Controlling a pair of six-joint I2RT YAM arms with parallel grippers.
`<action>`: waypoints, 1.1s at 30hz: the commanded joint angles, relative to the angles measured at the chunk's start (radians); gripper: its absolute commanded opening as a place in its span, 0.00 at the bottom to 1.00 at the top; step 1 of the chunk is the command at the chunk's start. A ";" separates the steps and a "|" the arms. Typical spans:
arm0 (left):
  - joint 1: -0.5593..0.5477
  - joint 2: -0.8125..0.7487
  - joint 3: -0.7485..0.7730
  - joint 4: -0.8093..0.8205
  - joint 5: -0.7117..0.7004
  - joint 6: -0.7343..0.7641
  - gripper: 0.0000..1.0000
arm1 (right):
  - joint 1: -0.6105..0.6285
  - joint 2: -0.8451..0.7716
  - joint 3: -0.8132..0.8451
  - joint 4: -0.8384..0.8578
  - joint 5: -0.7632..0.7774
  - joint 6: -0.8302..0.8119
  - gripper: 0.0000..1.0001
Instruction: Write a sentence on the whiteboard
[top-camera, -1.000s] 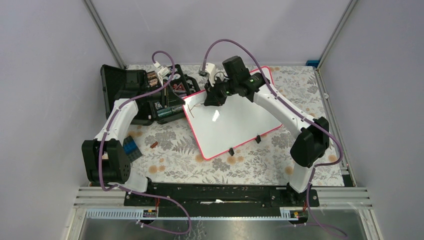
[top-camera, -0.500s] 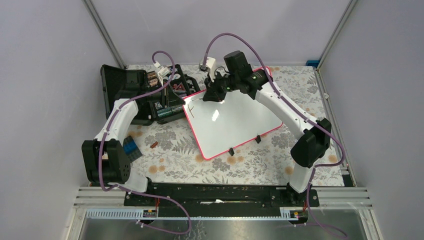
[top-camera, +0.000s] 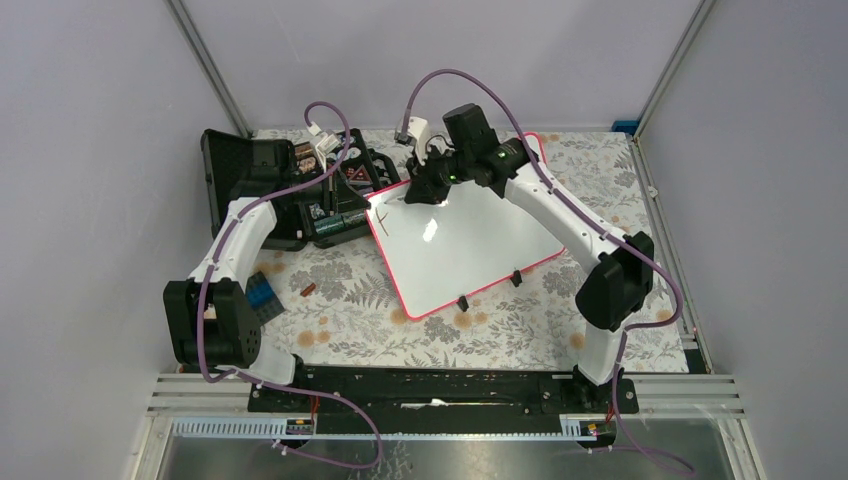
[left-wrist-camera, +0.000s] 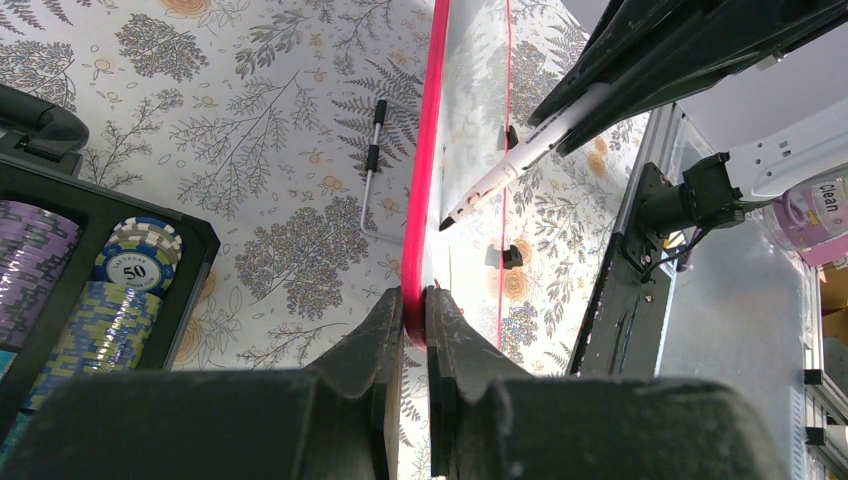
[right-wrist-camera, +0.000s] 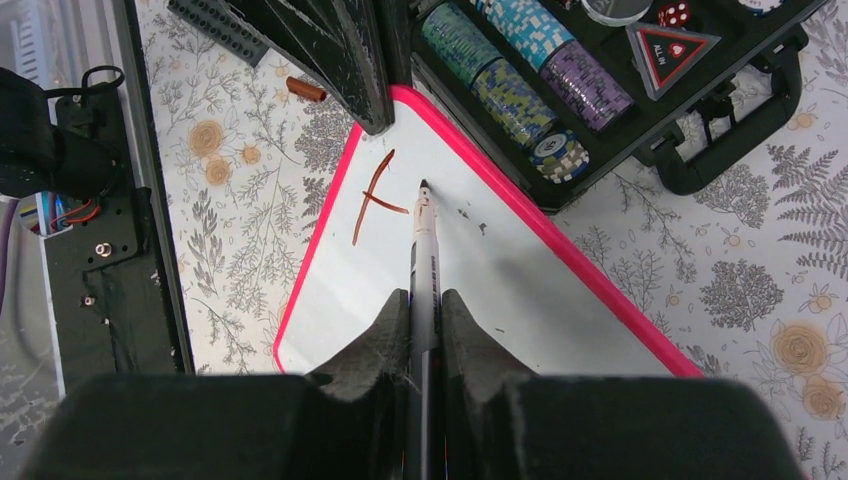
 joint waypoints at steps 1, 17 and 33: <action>-0.022 -0.023 0.006 0.036 -0.008 0.040 0.00 | -0.007 -0.019 -0.023 0.005 0.003 -0.019 0.00; -0.022 -0.026 0.003 0.036 -0.012 0.040 0.00 | 0.000 -0.127 -0.231 0.017 -0.028 -0.028 0.00; -0.027 -0.033 0.001 0.035 -0.010 0.040 0.00 | -0.054 -0.144 -0.144 0.057 -0.033 0.032 0.00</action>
